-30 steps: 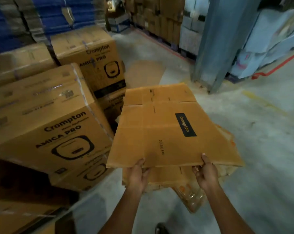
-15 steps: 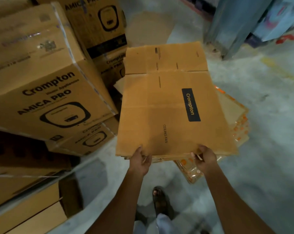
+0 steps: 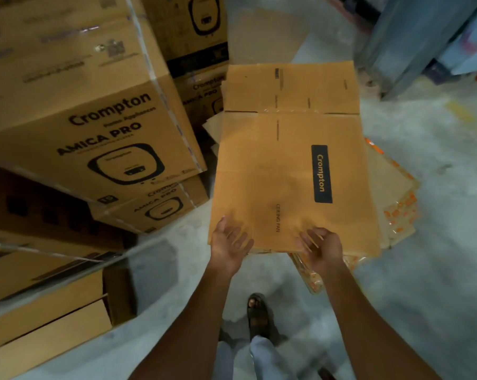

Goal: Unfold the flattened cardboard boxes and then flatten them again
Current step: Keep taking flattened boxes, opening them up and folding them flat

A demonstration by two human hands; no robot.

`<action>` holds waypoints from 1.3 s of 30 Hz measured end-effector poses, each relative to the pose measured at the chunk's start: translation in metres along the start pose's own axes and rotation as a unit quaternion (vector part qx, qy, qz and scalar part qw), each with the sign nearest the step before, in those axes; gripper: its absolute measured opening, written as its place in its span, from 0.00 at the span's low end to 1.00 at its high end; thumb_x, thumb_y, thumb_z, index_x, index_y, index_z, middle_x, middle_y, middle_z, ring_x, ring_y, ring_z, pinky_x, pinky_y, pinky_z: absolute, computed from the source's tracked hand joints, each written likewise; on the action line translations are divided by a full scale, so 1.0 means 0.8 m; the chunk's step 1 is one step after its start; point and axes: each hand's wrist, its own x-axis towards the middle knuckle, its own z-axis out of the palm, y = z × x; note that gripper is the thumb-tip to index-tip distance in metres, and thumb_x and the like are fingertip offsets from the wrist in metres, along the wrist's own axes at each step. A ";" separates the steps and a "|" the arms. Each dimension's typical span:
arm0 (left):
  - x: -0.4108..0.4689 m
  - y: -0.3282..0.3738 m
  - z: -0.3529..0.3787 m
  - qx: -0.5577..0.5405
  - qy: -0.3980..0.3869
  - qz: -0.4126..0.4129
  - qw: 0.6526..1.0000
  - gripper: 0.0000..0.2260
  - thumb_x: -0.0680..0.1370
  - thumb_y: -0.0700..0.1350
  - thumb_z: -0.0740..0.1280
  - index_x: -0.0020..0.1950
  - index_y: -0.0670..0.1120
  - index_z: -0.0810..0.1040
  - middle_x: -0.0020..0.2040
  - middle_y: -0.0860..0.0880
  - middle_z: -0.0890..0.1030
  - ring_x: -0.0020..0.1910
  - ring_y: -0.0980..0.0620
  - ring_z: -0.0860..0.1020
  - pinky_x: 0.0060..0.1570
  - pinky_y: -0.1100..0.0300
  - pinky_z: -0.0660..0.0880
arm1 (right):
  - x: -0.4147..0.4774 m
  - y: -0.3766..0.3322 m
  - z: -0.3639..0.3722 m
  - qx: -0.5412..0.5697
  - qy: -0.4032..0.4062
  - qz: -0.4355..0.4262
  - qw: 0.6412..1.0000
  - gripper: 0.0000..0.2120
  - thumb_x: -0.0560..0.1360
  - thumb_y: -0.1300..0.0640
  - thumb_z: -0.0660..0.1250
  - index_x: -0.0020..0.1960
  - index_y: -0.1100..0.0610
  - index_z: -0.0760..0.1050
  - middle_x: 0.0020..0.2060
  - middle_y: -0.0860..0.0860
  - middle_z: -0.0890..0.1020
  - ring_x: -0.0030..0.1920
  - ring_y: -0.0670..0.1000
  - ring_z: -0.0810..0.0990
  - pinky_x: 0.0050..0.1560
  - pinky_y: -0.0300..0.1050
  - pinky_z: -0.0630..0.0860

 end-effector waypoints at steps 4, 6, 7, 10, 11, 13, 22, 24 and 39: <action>-0.021 0.040 -0.039 -0.026 0.003 0.044 0.999 0.21 0.82 0.54 0.66 0.72 0.45 0.72 0.66 0.43 0.77 0.68 0.41 0.75 0.69 0.41 0.72 | -0.014 0.040 0.059 -0.085 -0.073 -0.008 0.994 0.09 0.81 0.64 0.62 0.60 0.60 0.74 0.56 0.57 0.80 0.53 0.58 0.82 0.56 0.55 0.79; -0.033 0.060 -0.084 -0.051 0.018 0.068 0.996 0.20 0.82 0.53 0.67 0.71 0.44 0.73 0.65 0.43 0.79 0.65 0.42 0.77 0.66 0.42 0.75 | -0.026 0.076 0.094 -0.132 -0.107 0.001 0.985 0.07 0.82 0.63 0.62 0.59 0.60 0.74 0.57 0.57 0.79 0.52 0.58 0.82 0.50 0.53 0.80; -0.041 0.068 -0.112 -0.065 0.029 0.081 0.994 0.20 0.82 0.52 0.67 0.70 0.44 0.73 0.66 0.43 0.79 0.64 0.42 0.78 0.63 0.43 0.76 | -0.033 0.098 0.111 -0.157 -0.127 0.011 0.979 0.05 0.83 0.62 0.61 0.57 0.58 0.75 0.58 0.57 0.79 0.51 0.58 0.82 0.48 0.52 0.79; -0.067 0.086 -0.207 -0.114 0.076 0.124 0.983 0.19 0.82 0.52 0.67 0.69 0.43 0.75 0.66 0.42 0.80 0.64 0.41 0.79 0.58 0.46 0.78 | -0.056 0.179 0.161 -0.248 -0.188 0.040 0.949 0.06 0.83 0.63 0.59 0.53 0.56 0.74 0.60 0.58 0.77 0.53 0.59 0.80 0.46 0.49 0.77; -0.076 0.091 -0.242 -0.131 0.095 0.138 0.977 0.17 0.82 0.52 0.66 0.67 0.43 0.76 0.66 0.42 0.80 0.64 0.41 0.79 0.60 0.46 0.78 | -0.065 0.209 0.176 -0.275 -0.209 0.049 0.937 0.06 0.83 0.63 0.59 0.56 0.57 0.74 0.61 0.58 0.77 0.56 0.60 0.78 0.46 0.49 0.77; -0.095 0.100 -0.311 -0.169 0.138 0.153 0.964 0.14 0.83 0.51 0.65 0.64 0.44 0.78 0.65 0.42 0.80 0.64 0.41 0.79 0.65 0.45 0.76 | -0.086 0.274 0.203 -0.325 -0.246 0.069 0.910 0.10 0.83 0.63 0.60 0.63 0.58 0.72 0.63 0.59 0.76 0.58 0.61 0.78 0.48 0.49 0.77; -0.095 0.123 -0.594 -0.280 0.279 0.170 0.903 0.15 0.82 0.49 0.65 0.67 0.45 0.77 0.61 0.44 0.83 0.61 0.43 0.80 0.62 0.47 0.77 | -0.125 0.582 0.294 -0.555 -0.343 0.124 0.748 0.13 0.80 0.66 0.65 0.63 0.57 0.75 0.58 0.55 0.80 0.48 0.57 0.83 0.44 0.49 0.80; -0.058 0.127 -0.647 -0.282 0.286 0.169 0.900 0.16 0.83 0.48 0.64 0.69 0.45 0.77 0.61 0.44 0.83 0.60 0.44 0.81 0.62 0.47 0.78 | -0.088 0.645 0.312 -0.590 -0.345 0.110 0.722 0.12 0.80 0.66 0.65 0.62 0.57 0.75 0.56 0.54 0.81 0.46 0.56 0.83 0.43 0.49 0.80; 0.328 0.090 -0.897 -0.300 0.279 0.125 0.903 0.36 0.81 0.49 0.69 0.83 0.51 0.53 0.79 0.44 0.64 0.74 0.40 0.67 0.67 0.41 0.73 | 0.265 1.019 0.458 -0.809 -0.409 -0.189 0.378 0.30 0.80 0.48 0.66 0.79 0.52 0.61 0.75 0.56 0.68 0.72 0.58 0.70 0.67 0.58 0.73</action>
